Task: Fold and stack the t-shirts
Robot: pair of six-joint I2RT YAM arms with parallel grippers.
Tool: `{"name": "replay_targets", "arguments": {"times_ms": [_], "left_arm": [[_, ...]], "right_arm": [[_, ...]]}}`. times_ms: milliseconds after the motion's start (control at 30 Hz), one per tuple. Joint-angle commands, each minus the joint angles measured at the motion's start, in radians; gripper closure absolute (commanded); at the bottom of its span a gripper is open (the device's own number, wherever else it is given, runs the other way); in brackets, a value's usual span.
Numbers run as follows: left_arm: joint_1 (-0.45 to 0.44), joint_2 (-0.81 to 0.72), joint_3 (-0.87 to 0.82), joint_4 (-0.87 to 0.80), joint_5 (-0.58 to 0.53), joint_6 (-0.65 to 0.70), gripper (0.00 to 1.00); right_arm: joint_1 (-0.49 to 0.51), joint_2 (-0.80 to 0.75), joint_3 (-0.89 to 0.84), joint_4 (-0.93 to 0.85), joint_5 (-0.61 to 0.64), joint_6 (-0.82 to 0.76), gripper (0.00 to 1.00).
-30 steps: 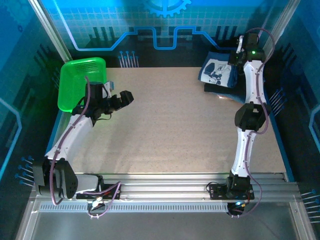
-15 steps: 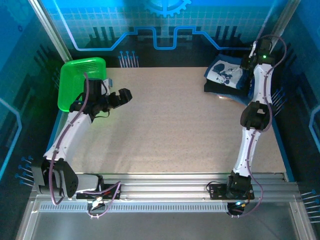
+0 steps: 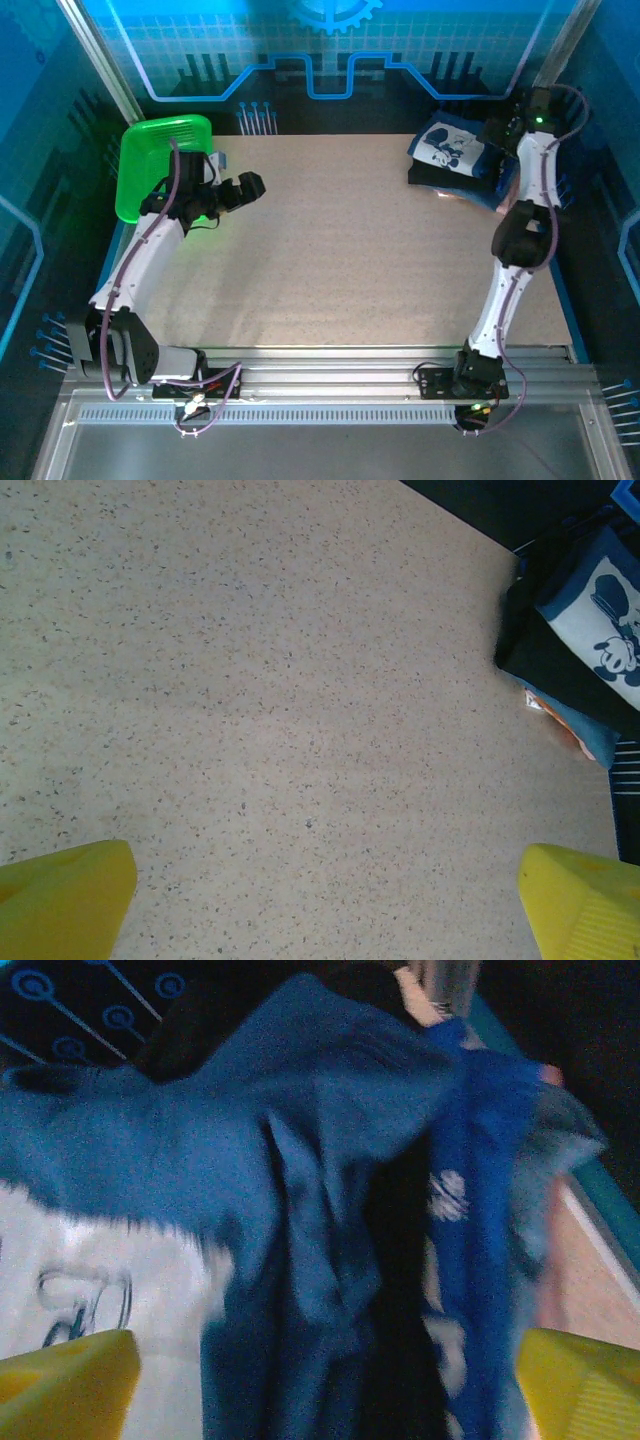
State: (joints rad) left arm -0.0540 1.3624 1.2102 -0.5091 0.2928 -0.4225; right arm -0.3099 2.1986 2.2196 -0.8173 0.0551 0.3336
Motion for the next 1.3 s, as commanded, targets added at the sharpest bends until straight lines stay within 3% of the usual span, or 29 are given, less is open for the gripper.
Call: {"name": "replay_targets", "arguments": {"times_ms": [0, 133, 233, 333, 500, 600, 800, 900, 933, 1100, 1267], "left_arm": [[0.015, -0.003, -0.007, 0.069, 0.028, -0.012, 0.01], [0.041, -0.046, -0.102, 0.163, -0.054, -0.041, 0.01], [0.070, -0.063, -0.209, 0.249, -0.194, -0.015, 0.01], [0.085, -0.033, -0.294, 0.348, -0.360, 0.102, 0.01], [0.135, -0.002, -0.478, 0.692, -0.375, 0.176, 0.01], [0.140, 0.039, -0.580, 0.945, -0.376, 0.175, 0.01], [0.141, 0.207, -0.600, 1.241, -0.296, 0.186, 0.01], [0.143, 0.294, -0.629, 1.365, -0.279, 0.187, 0.01], [0.147, 0.290, -0.629, 1.348, -0.267, 0.184, 0.01], [0.151, 0.310, -0.578, 1.291, -0.243, 0.209, 0.01], [0.149, 0.096, -0.724, 1.350, -0.266, 0.184, 0.01]], "right_arm": [[-0.009, -0.323, -0.273, 0.157, -0.028, 0.047, 0.00], [0.011, -0.682, -0.760, 0.277, -0.107, 0.043, 0.00], [0.102, -0.921, -1.099, 0.362, -0.033, 0.002, 0.00], [0.162, -1.034, -1.401, 0.509, 0.072, -0.019, 0.00], [0.252, -1.085, -1.714, 0.877, 0.173, -0.119, 0.00], [0.304, -1.061, -1.808, 1.131, 0.258, -0.151, 0.00], [0.375, -0.871, -1.832, 1.483, 0.307, -0.211, 0.00], [0.391, -0.755, -1.786, 1.532, 0.310, -0.245, 0.00], [0.398, -0.757, -1.754, 1.459, 0.298, -0.243, 0.00], [0.398, -0.747, -1.756, 1.472, 0.285, -0.253, 0.00], [0.396, -0.747, -1.755, 1.469, 0.282, -0.253, 0.00]]}}
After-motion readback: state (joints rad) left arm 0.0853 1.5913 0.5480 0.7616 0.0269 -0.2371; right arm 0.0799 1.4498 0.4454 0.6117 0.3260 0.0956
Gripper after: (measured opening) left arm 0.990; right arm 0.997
